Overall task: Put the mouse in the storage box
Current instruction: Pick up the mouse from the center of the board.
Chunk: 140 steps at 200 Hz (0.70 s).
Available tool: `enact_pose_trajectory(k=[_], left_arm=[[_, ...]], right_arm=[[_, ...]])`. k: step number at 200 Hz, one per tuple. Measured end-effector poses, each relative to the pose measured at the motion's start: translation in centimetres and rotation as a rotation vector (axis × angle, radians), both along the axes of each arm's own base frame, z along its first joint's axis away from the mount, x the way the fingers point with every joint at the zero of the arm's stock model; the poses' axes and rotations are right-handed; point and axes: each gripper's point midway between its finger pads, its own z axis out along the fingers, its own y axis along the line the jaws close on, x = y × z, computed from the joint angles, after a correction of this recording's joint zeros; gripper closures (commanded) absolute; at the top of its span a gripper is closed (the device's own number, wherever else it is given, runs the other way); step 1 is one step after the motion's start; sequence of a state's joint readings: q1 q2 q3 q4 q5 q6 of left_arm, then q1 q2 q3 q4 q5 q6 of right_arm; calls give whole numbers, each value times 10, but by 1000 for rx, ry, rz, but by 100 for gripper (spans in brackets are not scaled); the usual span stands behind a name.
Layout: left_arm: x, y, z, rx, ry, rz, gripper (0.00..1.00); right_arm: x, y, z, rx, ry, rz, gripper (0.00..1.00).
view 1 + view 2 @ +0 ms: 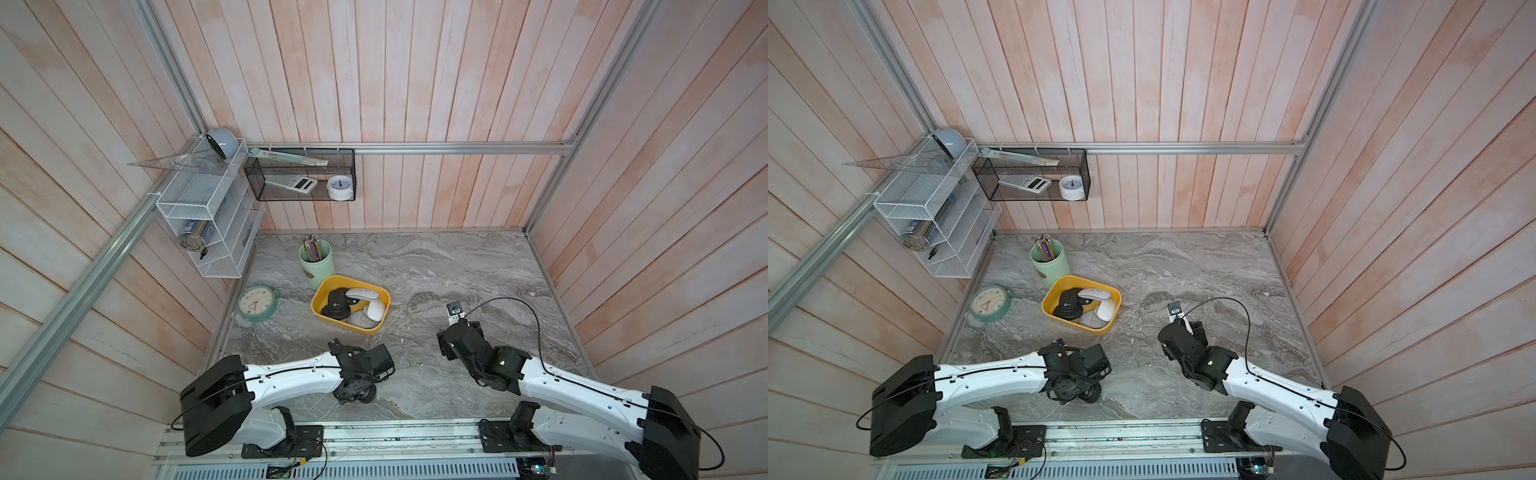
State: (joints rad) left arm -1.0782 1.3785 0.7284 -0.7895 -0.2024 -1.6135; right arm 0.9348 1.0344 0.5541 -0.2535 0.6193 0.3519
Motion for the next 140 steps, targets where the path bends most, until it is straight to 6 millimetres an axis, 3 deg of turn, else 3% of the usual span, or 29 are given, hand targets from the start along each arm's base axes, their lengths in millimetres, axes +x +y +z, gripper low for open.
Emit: enact_pose_trajectory(k=[21,43,80,113,140], left_arm=[[0,-1,-4,-4,10,0,24],[0,-2,-4,-7,12,-7,17],[0,-1,-4,2,12,-24,16],[-1,-8,7,19,14,-87,15],[-9,-19,17,48,25,-186,7]], right_arm=[[0,0,0,0,0,0,25],[0,0,0,0,0,0,25],[0,0,0,0,0,-1,25],[0,0,0,0,0,-1,25],[0,0,0,0,0,-1,25]])
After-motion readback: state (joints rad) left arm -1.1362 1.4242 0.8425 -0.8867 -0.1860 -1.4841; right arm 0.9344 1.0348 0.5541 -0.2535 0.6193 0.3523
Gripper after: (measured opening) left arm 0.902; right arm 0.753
